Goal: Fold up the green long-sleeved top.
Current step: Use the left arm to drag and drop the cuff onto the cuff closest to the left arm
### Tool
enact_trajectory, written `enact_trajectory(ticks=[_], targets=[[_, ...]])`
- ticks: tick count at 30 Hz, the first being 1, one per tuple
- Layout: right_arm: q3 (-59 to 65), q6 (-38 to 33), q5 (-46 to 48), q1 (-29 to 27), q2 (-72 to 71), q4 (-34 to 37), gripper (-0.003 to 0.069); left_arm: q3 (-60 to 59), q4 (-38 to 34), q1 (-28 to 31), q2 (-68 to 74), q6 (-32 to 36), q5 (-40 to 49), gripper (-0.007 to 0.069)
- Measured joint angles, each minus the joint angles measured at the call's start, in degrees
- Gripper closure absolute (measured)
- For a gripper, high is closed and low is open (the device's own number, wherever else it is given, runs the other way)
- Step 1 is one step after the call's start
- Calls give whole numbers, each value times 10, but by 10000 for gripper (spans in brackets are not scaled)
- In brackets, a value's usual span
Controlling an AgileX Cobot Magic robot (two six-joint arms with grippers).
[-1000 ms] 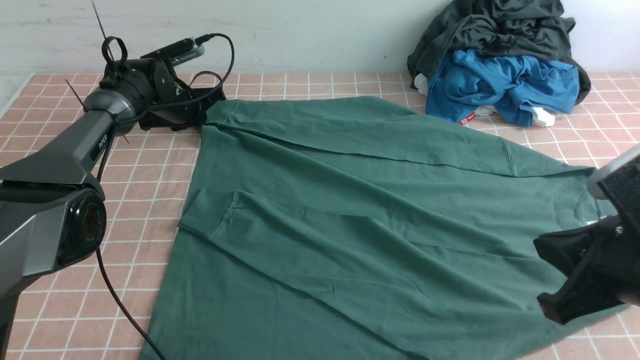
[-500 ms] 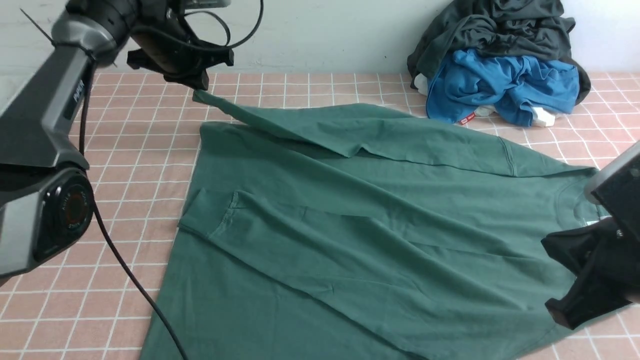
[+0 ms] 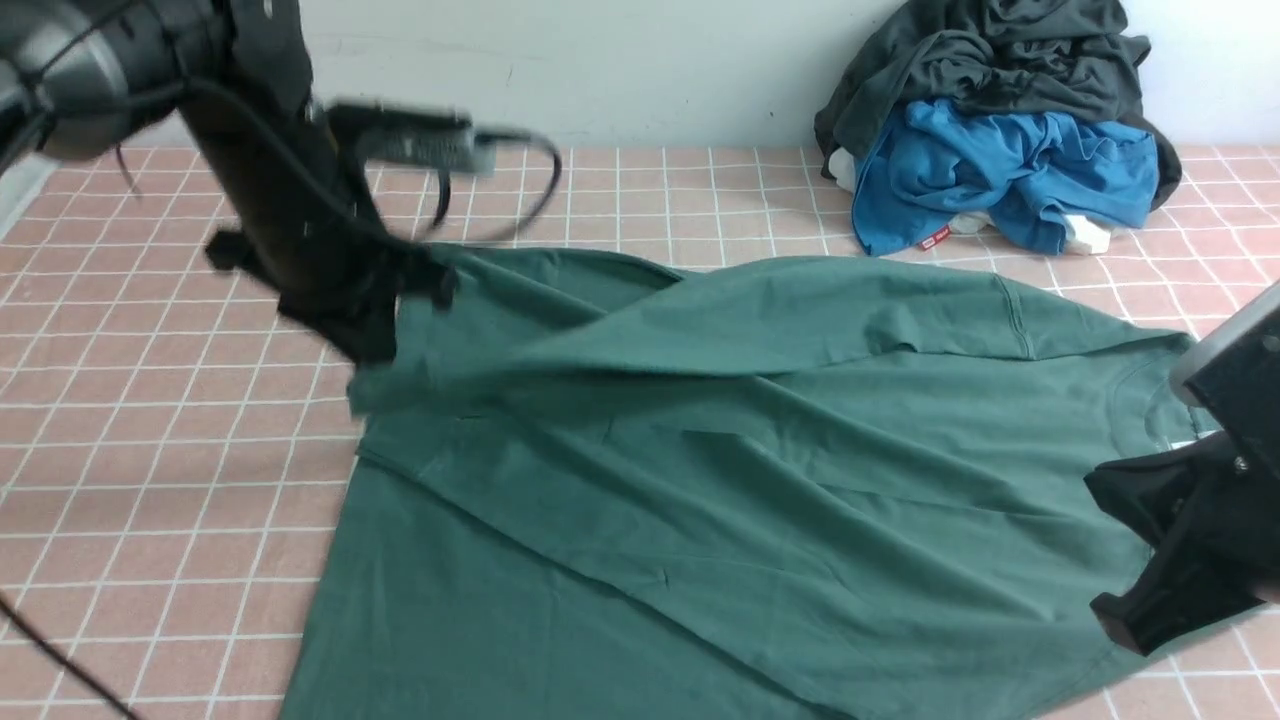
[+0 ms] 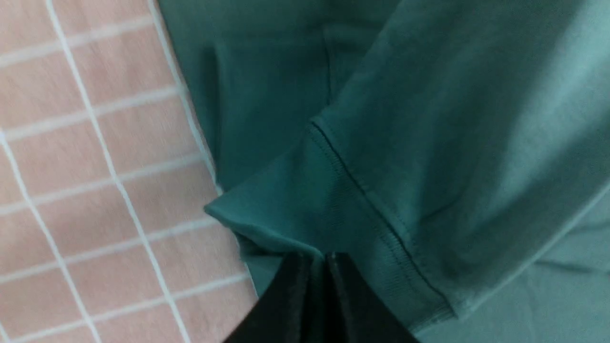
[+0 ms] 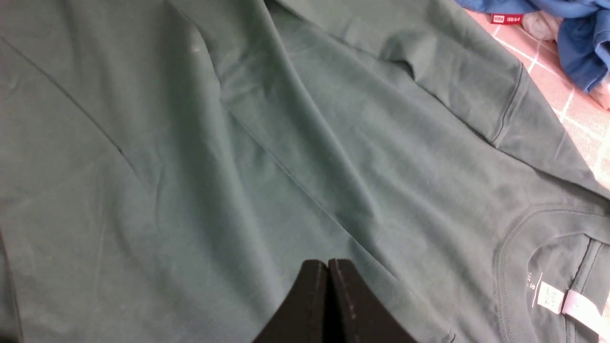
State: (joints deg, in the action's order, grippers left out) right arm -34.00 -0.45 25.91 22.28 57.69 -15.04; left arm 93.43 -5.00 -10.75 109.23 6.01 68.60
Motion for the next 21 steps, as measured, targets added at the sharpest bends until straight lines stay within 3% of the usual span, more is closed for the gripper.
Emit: enact_trajectory(ticks=[4, 9, 12, 15, 21], targets=[[0, 5, 0, 0, 0, 0, 669, -125, 35, -16, -30, -10, -62, 608], [0, 29, 2, 0, 0, 0, 669, -174, 81, -17, -61, -38, -88, 608], [-1, 82, 15, 0, 1, 0, 669, -190, 87, -17, -75, -44, -105, 608], [-30, 132, 62, 0, 14, 2, 666, -195, 86, -17, -76, -49, -111, 608], [-167, 135, 171, -3, 113, -5, 615, -197, 76, -17, -76, -60, -134, 608]])
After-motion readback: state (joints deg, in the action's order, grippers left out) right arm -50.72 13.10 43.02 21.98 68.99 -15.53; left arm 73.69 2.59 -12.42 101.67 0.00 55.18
